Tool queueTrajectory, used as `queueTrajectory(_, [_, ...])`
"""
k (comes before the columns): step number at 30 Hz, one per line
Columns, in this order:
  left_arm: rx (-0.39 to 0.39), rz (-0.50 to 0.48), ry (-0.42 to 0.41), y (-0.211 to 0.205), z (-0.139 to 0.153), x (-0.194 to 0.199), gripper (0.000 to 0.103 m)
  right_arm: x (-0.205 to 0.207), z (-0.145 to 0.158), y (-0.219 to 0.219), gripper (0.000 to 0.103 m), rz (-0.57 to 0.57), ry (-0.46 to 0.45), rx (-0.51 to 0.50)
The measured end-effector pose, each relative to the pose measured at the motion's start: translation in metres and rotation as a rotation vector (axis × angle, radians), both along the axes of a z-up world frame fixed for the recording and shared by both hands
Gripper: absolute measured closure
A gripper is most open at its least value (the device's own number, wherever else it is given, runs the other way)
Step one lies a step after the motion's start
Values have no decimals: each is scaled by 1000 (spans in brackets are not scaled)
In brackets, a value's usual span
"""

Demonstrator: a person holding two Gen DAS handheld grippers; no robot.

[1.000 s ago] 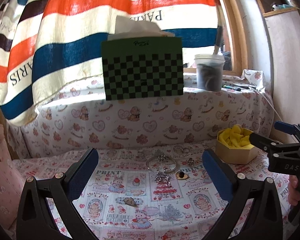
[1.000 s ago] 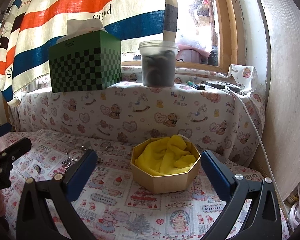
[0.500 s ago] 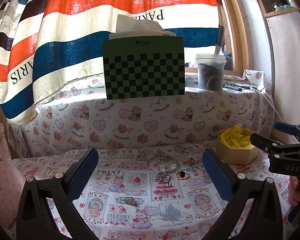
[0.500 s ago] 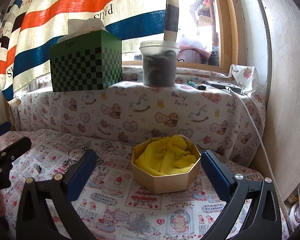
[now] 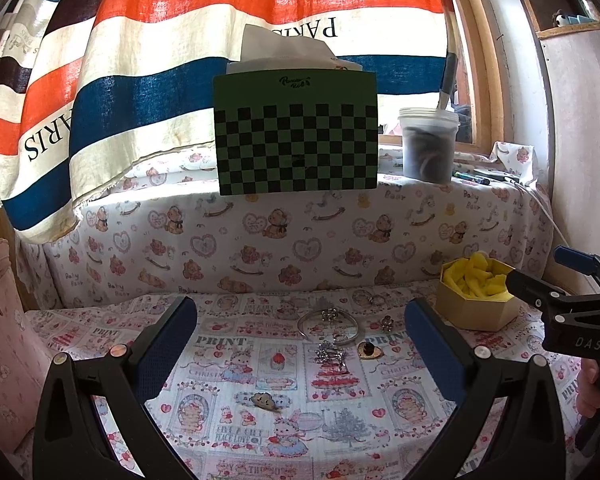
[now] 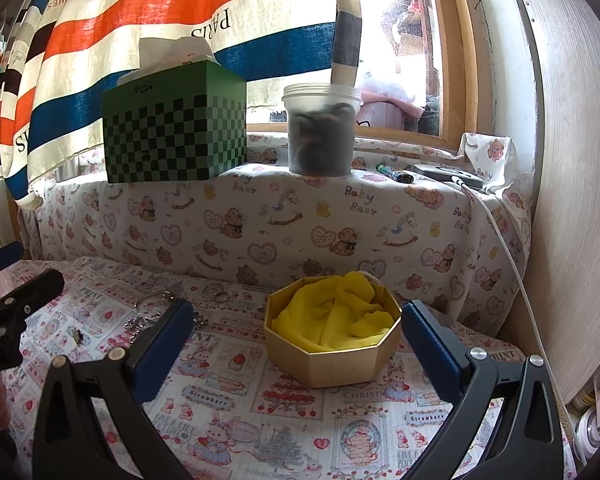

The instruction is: Organize jewelry

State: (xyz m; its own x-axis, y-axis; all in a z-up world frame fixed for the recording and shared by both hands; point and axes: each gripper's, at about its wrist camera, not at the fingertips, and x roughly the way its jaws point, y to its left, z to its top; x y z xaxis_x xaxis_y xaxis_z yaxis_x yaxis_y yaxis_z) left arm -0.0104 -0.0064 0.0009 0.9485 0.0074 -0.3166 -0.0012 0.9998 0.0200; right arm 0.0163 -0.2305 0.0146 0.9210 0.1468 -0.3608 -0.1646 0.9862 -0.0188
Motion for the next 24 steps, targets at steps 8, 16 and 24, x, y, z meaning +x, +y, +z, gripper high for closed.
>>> queueTrajectory(8, [9, -6, -10, -2, 1, 0, 0, 0, 0, 1, 0, 6, 0, -5])
queueTrajectory(16, [5, -2, -8, -2, 1, 0, 0, 0, 0, 3, 0, 11, -2, -12])
queueTrajectory(24, [4, -3, -7, -2, 1, 0, 0, 0, 0, 2, 0, 9, 1, -8])
